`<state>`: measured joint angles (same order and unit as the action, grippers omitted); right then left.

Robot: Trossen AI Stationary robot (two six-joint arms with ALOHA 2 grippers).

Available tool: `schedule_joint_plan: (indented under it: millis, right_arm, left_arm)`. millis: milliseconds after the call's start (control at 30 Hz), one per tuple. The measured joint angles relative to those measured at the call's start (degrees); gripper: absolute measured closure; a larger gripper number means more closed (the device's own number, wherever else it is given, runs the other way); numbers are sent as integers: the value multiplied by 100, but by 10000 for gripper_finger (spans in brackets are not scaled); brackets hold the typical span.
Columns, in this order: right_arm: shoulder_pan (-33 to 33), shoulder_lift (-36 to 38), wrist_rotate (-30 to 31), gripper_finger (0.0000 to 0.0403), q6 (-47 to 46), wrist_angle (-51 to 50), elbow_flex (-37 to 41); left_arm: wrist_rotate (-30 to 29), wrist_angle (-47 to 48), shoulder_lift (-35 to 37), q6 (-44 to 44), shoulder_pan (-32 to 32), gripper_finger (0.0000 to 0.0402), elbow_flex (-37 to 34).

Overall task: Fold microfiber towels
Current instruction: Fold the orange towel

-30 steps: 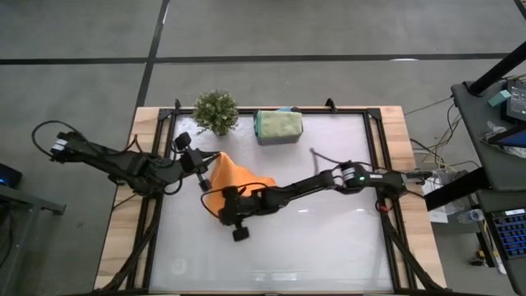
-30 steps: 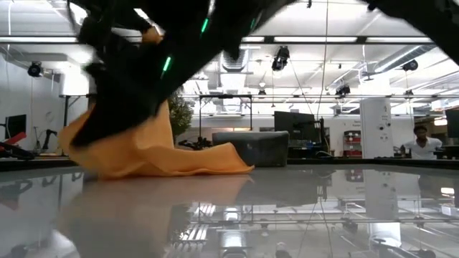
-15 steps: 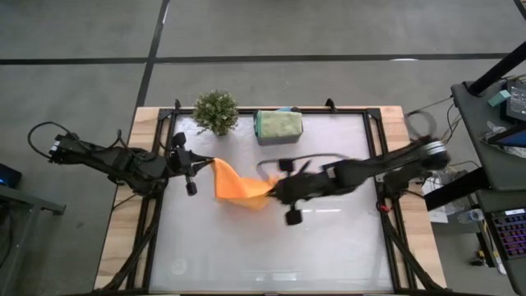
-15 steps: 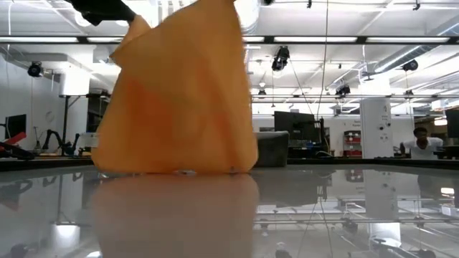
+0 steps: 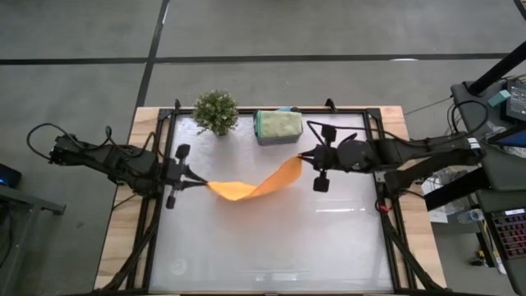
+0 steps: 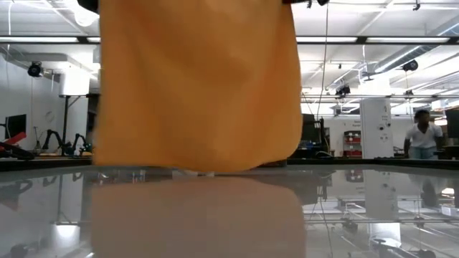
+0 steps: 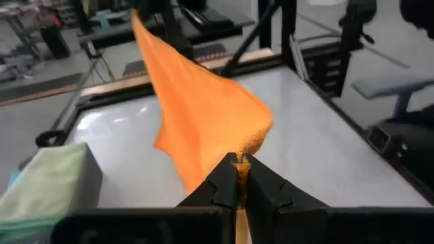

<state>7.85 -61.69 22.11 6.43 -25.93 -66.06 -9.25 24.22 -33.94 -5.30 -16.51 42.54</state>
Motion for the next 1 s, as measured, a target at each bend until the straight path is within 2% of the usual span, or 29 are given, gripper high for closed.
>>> schedule_joint_plan:
  millis: [100, 233, 467, 600, 700, 833, 900, 1000]
  right_arm:
    - [-139, 19, 174, 394, 58, 89, 76]
    - [-393, 0, 730, 394, 359, 88, 7]
    - [-990, -66, 793, 394, 863, 377, -163]
    - [-1134, 81, 776, 394, 773, 324, -289]
    - [-1074, 231, 364, 394, 609, 68, -223]
    - [-887, 310, 20, 394, 120, -777, 18]
    - [-761, 348, -417, 394, -164, -1121, 244]
    - [-513, 400, -1360, 394, -600, -1083, 777]
  left_arm:
    - [26, 221, -11, -7, 0, 402, 2]
    - [-377, 285, -31, -320, 19, 402, 55]
    - [-1213, 727, -51, -1167, 270, 402, 568]
    - [-1530, 1210, -55, -1146, 346, 402, 935]
    - [-1276, 1233, -124, -956, 344, 402, 867]
    - [-734, 1238, -47, -420, 339, 402, 493]
    - [-505, 1148, -59, -69, 339, 402, 224]
    - [-10, 760, -256, 454, 337, 402, -263]
